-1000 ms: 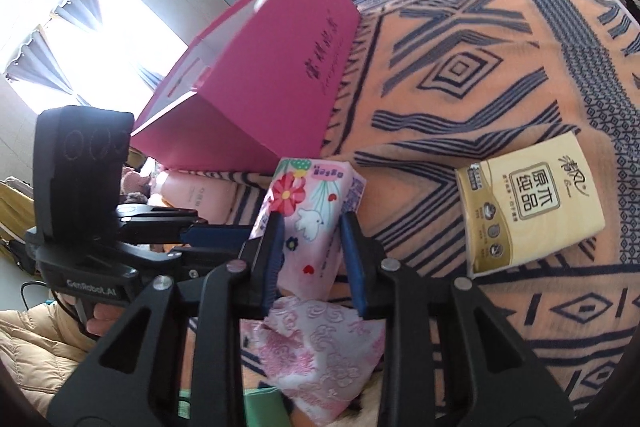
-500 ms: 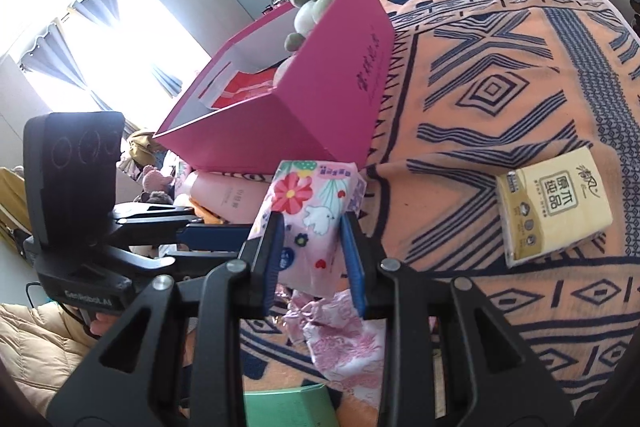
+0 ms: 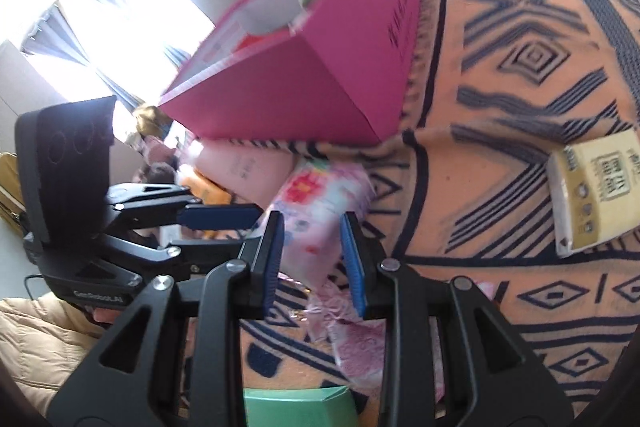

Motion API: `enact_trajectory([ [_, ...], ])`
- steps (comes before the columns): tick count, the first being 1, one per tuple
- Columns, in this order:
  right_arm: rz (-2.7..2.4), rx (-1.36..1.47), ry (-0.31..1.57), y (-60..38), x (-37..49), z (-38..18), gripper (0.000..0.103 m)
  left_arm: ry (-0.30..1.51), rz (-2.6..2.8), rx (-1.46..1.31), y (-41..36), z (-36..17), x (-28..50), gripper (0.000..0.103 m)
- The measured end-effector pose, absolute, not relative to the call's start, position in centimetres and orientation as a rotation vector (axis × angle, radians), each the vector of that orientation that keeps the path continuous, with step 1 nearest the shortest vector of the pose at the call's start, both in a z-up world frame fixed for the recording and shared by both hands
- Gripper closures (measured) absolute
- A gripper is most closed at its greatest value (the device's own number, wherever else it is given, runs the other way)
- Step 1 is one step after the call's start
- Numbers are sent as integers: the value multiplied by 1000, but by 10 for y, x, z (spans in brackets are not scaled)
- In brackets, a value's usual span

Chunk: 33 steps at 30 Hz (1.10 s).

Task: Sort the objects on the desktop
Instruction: 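Lift the pink floral tissue pack with both tools and carry it over the box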

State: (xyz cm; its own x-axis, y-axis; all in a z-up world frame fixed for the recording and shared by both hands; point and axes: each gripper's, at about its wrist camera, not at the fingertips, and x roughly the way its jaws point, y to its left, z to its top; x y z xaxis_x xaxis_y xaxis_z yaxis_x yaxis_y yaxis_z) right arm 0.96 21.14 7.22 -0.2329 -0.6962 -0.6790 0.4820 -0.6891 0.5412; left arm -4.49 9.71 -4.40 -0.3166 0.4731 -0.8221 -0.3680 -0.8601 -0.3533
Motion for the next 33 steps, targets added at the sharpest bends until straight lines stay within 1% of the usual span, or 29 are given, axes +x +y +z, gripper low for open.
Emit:
enact_trajectory([
  [4,-1974,1287,-293,211,2,66,70,-181,2185,-1436,92,-47,-48,72],
  [13,-1955,1299,-247,196,-5,64,70,-242,2150,-1437,90,-54,-55,72],
  [18,-1943,1322,-285,196,-12,57,70,-306,2125,-1462,87,-60,-63,72],
  [20,-1950,1312,-272,195,-11,58,70,-315,2121,-1470,88,-61,-64,72],
  [27,-1982,1230,-261,197,-1,75,71,-264,2160,-1427,91,-44,-51,72],
  [33,-1996,1131,-195,196,19,103,71,-253,2197,-1375,80,-23,-37,71],
])
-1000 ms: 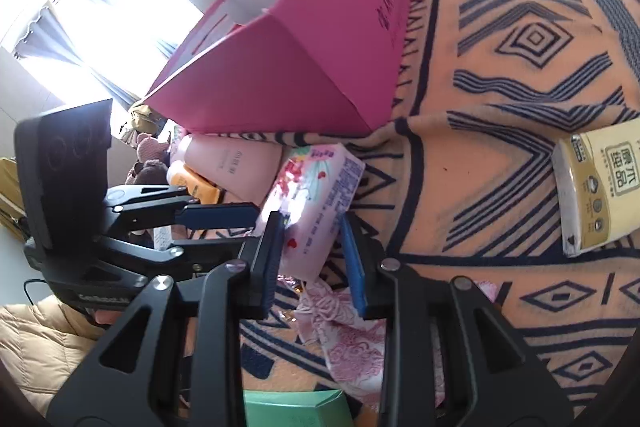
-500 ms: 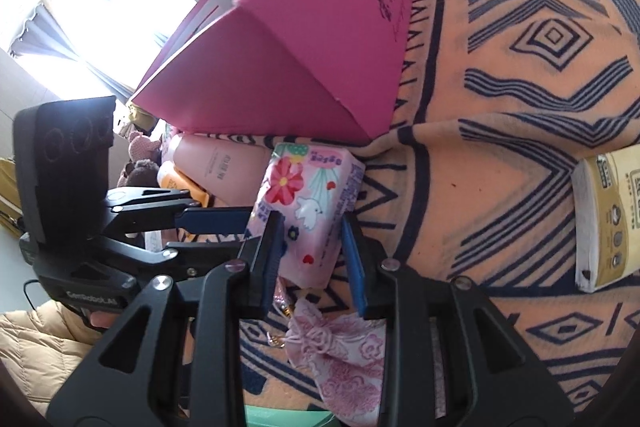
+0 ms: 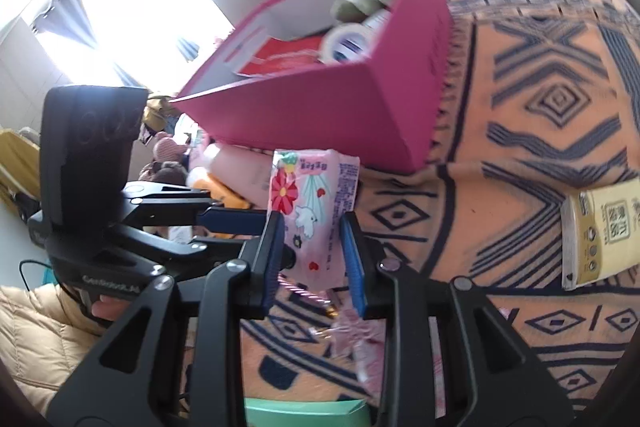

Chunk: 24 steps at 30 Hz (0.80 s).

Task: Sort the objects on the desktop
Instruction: 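Lift the pink floral tissue pack with both tools and carry it over the box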

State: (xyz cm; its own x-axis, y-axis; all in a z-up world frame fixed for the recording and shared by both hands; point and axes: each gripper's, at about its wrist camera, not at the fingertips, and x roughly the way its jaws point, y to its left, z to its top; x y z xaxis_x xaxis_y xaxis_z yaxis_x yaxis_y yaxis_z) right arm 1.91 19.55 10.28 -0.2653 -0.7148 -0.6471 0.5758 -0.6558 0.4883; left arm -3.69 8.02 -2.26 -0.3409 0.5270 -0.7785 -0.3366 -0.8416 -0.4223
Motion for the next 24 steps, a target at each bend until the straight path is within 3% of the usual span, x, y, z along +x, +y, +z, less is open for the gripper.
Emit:
enact_trajectory([
  [14,-2034,945,-125,178,22,162,71,-172,2322,-1207,73,42,-42,71],
  [24,-2077,894,-104,172,-11,184,71,-144,2371,-1188,72,59,-76,71],
])
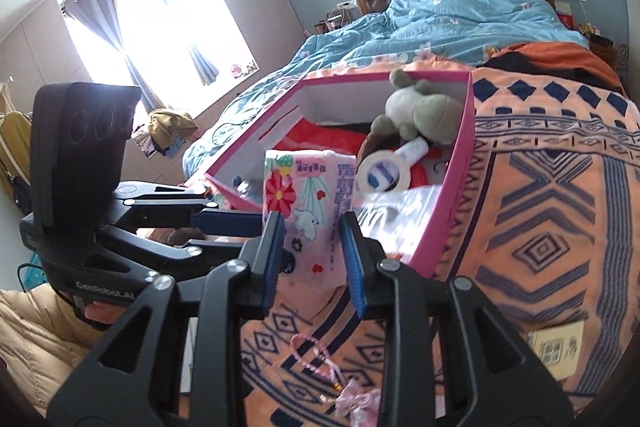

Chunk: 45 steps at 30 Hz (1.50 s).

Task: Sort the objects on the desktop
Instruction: 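Lift the pink floral tissue pack with both tools and carry it over the box, then lower the tissue pack into the pink box and open both tools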

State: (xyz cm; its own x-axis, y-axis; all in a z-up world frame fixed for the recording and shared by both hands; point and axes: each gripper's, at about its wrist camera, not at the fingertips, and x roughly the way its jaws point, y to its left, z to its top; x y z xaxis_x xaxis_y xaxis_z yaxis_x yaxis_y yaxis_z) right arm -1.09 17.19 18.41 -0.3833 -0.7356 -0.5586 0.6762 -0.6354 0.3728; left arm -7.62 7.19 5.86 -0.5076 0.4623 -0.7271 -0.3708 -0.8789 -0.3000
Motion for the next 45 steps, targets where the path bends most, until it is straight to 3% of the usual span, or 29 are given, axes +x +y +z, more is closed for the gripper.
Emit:
enact_trajectory([
  [45,-2131,1023,-100,153,-110,152,71,-236,2339,-1333,66,7,-180,71],
])
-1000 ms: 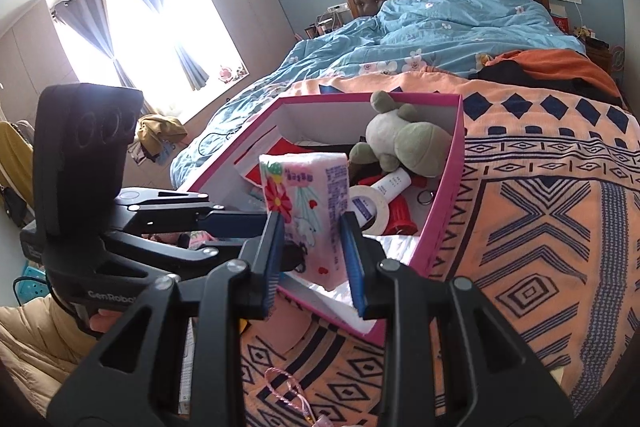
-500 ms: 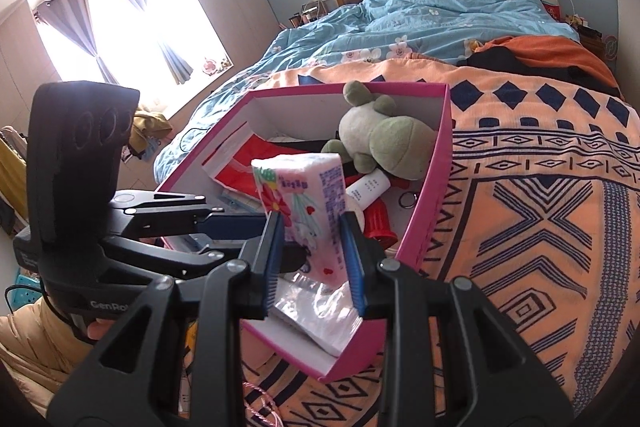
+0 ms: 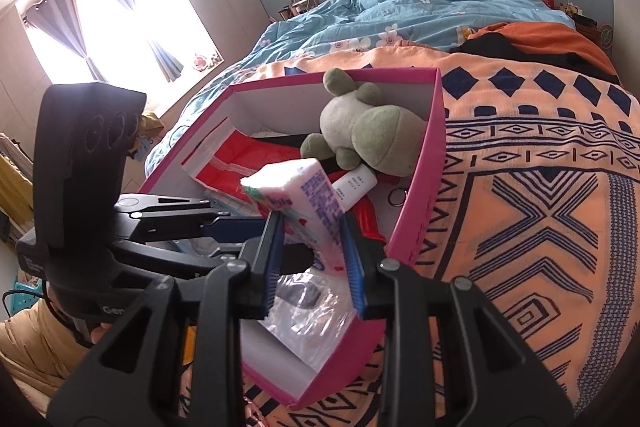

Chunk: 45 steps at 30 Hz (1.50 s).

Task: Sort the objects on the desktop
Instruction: 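Lower the tissue pack into the pink box and open both tools, then withdraw both tools from the box toward the yellow tissue pack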

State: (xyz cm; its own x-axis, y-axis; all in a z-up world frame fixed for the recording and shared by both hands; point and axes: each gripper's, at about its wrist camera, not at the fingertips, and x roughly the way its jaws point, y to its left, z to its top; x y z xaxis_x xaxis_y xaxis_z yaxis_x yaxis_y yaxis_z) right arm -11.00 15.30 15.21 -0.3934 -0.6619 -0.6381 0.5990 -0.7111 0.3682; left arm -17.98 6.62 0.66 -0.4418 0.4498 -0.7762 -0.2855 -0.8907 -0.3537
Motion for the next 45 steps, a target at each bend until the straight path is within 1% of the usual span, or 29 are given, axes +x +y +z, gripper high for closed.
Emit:
enact_trajectory([
  [4,-2148,1027,-76,149,-111,152,72,-237,2334,-1354,66,1,-186,72],
  [6,-2159,1030,-61,147,-111,151,74,-233,2328,-1373,66,-2,-190,72],
  [7,-2174,1031,-43,146,-111,151,77,-233,2323,-1381,66,-3,-191,72],
  [9,-2198,1029,-5,144,-109,151,78,-226,2320,-1379,66,-2,-192,72],
  [14,-2215,1014,-9,149,-103,154,77,-227,2310,-1410,66,-4,-194,72],
  [17,-2230,999,-32,156,-99,157,72,-223,2316,-1420,65,-4,-194,71],
  [18,-2227,997,-47,159,-97,157,72,-220,2318,-1423,65,-4,-193,71],
  [21,-2225,987,-73,166,-93,159,72,-205,2338,-1414,66,-2,-190,66],
  [23,-2219,981,-98,171,-89,160,71,-202,2359,-1386,66,2,-187,58],
  [25,-2214,973,-114,175,-85,161,70,-201,2373,-1358,66,5,-183,53],
  [29,-2211,958,-135,181,-77,164,64,-159,2413,-1295,69,12,-169,52],
  [33,-2200,946,-149,185,-70,164,64,-130,2440,-1254,72,18,-155,50],
  [37,-2188,940,-152,185,-64,164,64,-103,2474,-1213,75,24,-142,44],
  [42,-2172,931,-154,183,-56,164,64,-69,2504,-1168,76,30,-124,43],
  [45,-2161,925,-155,182,-50,164,64,-44,2530,-1143,78,32,-112,40],
])
